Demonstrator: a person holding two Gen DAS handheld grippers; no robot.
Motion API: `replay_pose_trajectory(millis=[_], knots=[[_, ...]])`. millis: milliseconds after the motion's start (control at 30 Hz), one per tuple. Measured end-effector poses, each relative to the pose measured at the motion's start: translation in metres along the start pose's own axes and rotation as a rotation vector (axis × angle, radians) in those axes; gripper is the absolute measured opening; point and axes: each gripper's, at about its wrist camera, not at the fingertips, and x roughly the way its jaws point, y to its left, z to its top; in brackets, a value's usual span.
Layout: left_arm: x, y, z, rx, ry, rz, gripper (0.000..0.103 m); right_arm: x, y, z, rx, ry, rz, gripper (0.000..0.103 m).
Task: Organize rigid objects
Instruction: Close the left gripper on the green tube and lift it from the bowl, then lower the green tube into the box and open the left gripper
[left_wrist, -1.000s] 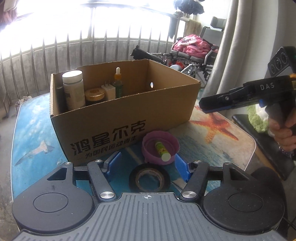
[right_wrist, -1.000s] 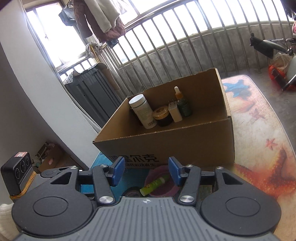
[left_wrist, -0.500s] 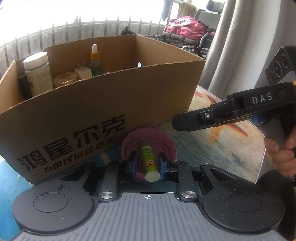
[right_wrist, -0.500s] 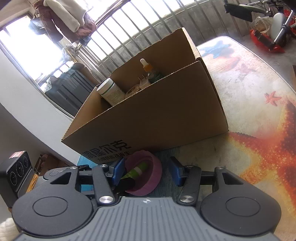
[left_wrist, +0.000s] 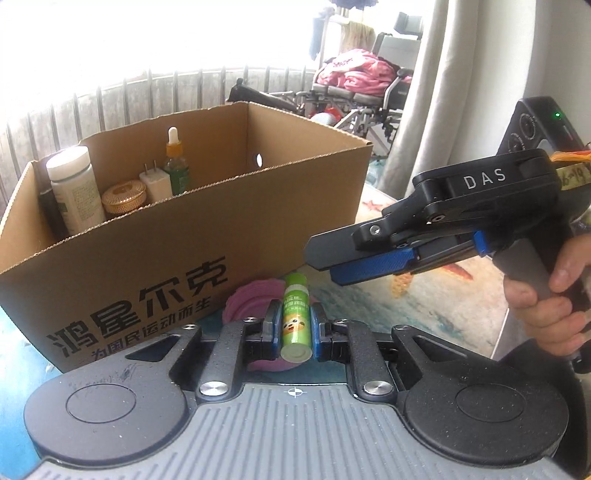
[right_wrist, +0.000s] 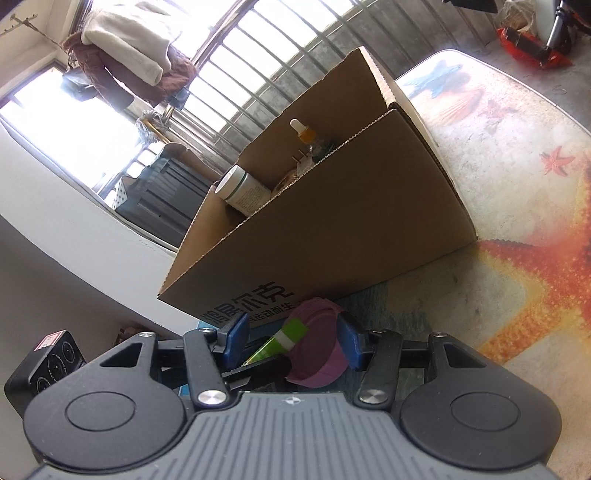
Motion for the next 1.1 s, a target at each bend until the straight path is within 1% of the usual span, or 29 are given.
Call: replay_pose_trajectory(millis=[67, 100, 167, 200, 233, 267, 300, 333, 433, 533, 633, 700, 833, 933, 1033, 1067, 1100], knots=[[-0.005, -0.006, 0.002, 0.011, -0.023, 0.0, 0.015, 0.0, 0.0, -0.001, 0.034, 0.017, 0.034, 0.058], [-0.008, -0.008, 0.004, 0.012, -0.04, 0.001, 0.015, 0.001, 0.002, -0.003, 0.038, 0.022, 0.042, 0.062], [-0.011, -0.013, 0.006, 0.014, -0.053, -0.011, 0.015, 0.001, 0.005, -0.005, 0.028, 0.022, 0.032, 0.066], [-0.012, -0.015, 0.008, 0.014, -0.057, -0.015, 0.015, 0.001, 0.007, -0.007, 0.026, 0.018, 0.028, 0.063], [-0.013, -0.017, 0.009, 0.016, -0.056, -0.022, 0.015, 0.0, 0.008, -0.009, 0.024, 0.008, 0.043, 0.059], [-0.014, -0.018, 0.011, 0.013, -0.06, -0.026, 0.015, -0.003, 0.01, -0.01, 0.023, -0.007, 0.068, 0.045], [-0.015, -0.02, 0.012, 0.019, -0.064, -0.03, 0.015, -0.005, 0.012, -0.01, 0.019, -0.016, 0.085, 0.034], [-0.016, -0.021, 0.013, 0.025, -0.068, -0.033, 0.015, -0.007, 0.015, -0.009, 0.008, -0.024, 0.085, 0.031], [-0.024, -0.023, 0.02, 0.037, -0.095, -0.035, 0.015, -0.015, 0.03, -0.005, -0.057, -0.054, 0.069, 0.028], [-0.036, -0.022, 0.033, 0.064, -0.123, -0.028, 0.015, -0.019, 0.044, 0.005, -0.084, -0.066, 0.095, 0.028], [-0.044, -0.014, 0.049, 0.098, -0.131, -0.003, 0.015, -0.013, 0.065, 0.021, -0.137, -0.07, 0.113, 0.027], [-0.046, -0.004, 0.062, 0.124, -0.106, 0.016, 0.015, -0.006, 0.077, 0.033, -0.16, -0.08, 0.109, 0.027], [-0.046, 0.017, 0.081, 0.175, -0.084, 0.09, 0.015, 0.019, 0.094, 0.059, -0.2, -0.071, 0.094, 0.028], [-0.033, 0.042, 0.094, 0.188, -0.033, 0.129, 0.015, 0.042, 0.101, 0.079, -0.204, -0.048, 0.075, 0.029], [-0.01, 0.075, 0.104, 0.177, 0.054, 0.172, 0.015, 0.066, 0.103, 0.097, -0.216, -0.038, 0.043, 0.029], [0.001, 0.087, 0.107, 0.184, 0.102, 0.18, 0.015, 0.077, 0.101, 0.102, -0.222, -0.023, 0.029, 0.029], [0.009, 0.095, 0.109, 0.187, 0.123, 0.202, 0.015, 0.087, 0.1, 0.105, -0.226, -0.006, 0.014, 0.029]])
